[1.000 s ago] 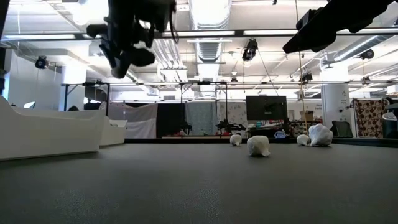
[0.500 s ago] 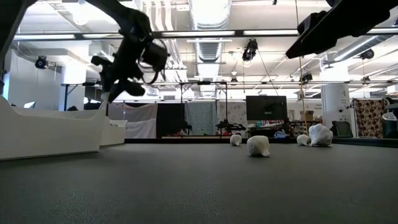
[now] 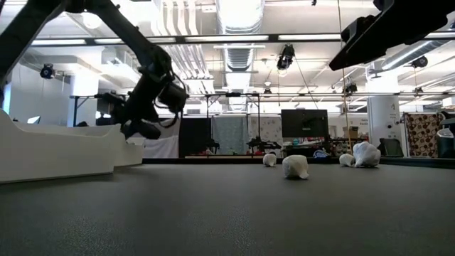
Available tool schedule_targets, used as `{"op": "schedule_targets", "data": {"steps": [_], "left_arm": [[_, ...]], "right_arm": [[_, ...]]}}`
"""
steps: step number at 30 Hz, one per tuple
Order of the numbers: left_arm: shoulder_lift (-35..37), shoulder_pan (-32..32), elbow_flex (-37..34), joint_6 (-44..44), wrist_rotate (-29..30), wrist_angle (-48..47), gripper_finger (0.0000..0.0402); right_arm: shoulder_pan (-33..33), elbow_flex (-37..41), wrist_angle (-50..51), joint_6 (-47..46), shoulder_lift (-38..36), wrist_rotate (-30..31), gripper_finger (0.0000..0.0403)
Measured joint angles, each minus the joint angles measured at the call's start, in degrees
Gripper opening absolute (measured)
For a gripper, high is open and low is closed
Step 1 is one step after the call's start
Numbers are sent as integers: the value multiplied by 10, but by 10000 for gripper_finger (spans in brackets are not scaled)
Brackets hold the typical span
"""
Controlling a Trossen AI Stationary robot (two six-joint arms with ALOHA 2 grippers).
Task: Sort produce into baskets
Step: Put the eggplant into the bottom white bin, then put the garlic into the top white bin
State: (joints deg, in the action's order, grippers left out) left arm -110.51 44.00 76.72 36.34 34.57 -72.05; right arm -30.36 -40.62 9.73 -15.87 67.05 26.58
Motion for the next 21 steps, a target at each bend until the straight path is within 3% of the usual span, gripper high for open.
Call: {"op": "schedule_targets", "data": {"steps": [11,18,21], "left_arm": [[-44,-1,-15,-33,26,19,196],[3,-26,56,-45,20,-132,241],[39,-58,91,-28,19,-136,244]], "right_arm": [[0,0,7,4,0,0,219],[0,0,6,15,0,5,219],[0,0,4,15,0,5,219]]}}
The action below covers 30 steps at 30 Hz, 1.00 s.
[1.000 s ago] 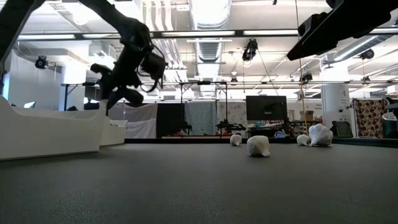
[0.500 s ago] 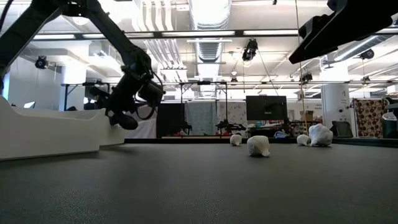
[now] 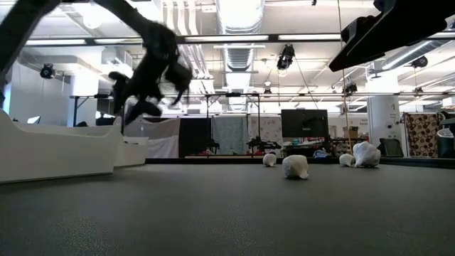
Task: Sort produce into baskets
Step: Put the garlic into the top white bin
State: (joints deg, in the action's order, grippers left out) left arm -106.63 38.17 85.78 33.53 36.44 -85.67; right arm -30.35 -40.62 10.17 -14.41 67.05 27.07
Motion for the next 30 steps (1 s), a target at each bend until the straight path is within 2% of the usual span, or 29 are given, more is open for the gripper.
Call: {"op": "schedule_targets", "data": {"steps": [4,8,14,19,24,30], "left_arm": [[46,-75,8,-3,-35,93,240],[67,-188,2,-53,-70,216,234],[47,-363,-8,-94,-66,355,238],[15,-475,-48,-90,-62,500,267],[-21,-545,-114,-68,-63,744,314],[-88,-561,-170,-62,-54,1005,345]], "right_arm": [[0,0,-2,0,0,0,219],[0,0,-2,-9,0,0,219],[0,0,-1,-16,0,-5,219],[0,0,0,-22,0,-5,219],[0,0,2,-22,0,-5,219],[0,0,0,-22,0,-5,219]]}}
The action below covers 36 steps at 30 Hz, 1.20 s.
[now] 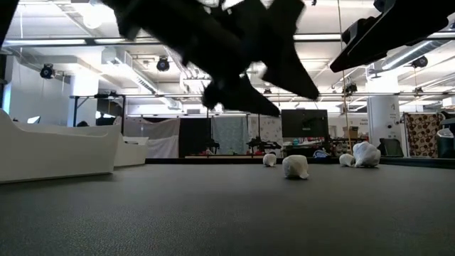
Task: Sort produce into baskets
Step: Put the garlic into the top white bin
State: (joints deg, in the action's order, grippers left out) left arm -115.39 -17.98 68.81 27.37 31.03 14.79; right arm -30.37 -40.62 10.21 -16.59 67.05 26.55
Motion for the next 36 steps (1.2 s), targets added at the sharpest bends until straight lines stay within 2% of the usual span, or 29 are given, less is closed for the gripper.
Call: {"op": "schedule_targets", "data": {"steps": [4,9,12,20,26,29,36], "left_arm": [[-70,0,1,-41,2,89,344],[-119,1,36,-94,101,93,333],[-133,5,48,-121,118,94,326],[-156,24,51,-22,118,68,312],[-156,24,50,-13,120,47,306],[-160,24,50,-2,115,50,283],[-166,24,52,0,106,56,183]], "right_arm": [[0,0,0,0,0,0,219],[0,0,2,0,0,0,219],[0,0,2,1,0,0,219],[0,0,3,1,0,0,219],[0,0,3,1,0,0,219],[0,0,3,1,0,0,219],[0,0,3,1,0,0,219]]}}
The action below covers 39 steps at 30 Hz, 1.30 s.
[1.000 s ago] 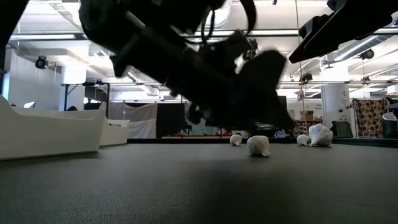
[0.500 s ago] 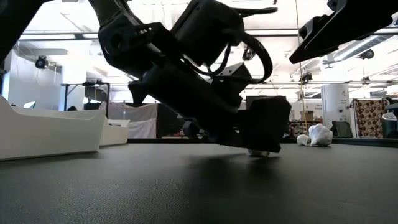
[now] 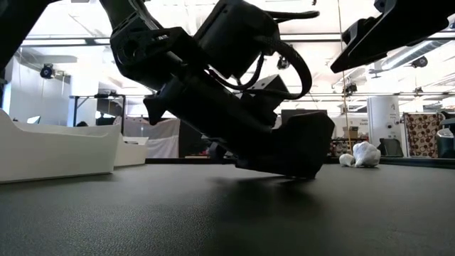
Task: Sort produce into baskets
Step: Put the garlic into the top white bin
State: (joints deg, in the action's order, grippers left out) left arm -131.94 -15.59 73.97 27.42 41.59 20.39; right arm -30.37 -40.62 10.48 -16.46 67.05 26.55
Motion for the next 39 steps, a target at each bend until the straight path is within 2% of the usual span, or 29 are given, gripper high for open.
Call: {"op": "schedule_targets", "data": {"steps": [7,13,16,20,24,27,35,39], "left_arm": [[-2,0,4,-17,-1,15,108],[9,1,3,-32,-6,10,95],[34,1,3,-32,-5,-27,94],[90,1,3,-18,23,-140,93],[177,-6,2,-28,77,-229,93],[242,-8,-1,-19,110,-332,92],[390,14,-3,67,144,-635,91],[457,73,-3,177,140,-826,91]], "right_arm": [[0,0,0,0,0,0,219],[0,0,0,0,0,0,219],[0,0,1,0,0,0,219],[0,0,2,0,0,0,219],[0,0,3,-1,0,0,219],[0,0,3,-2,0,0,219],[0,0,4,-9,0,0,219],[0,0,3,-10,0,0,219]]}}
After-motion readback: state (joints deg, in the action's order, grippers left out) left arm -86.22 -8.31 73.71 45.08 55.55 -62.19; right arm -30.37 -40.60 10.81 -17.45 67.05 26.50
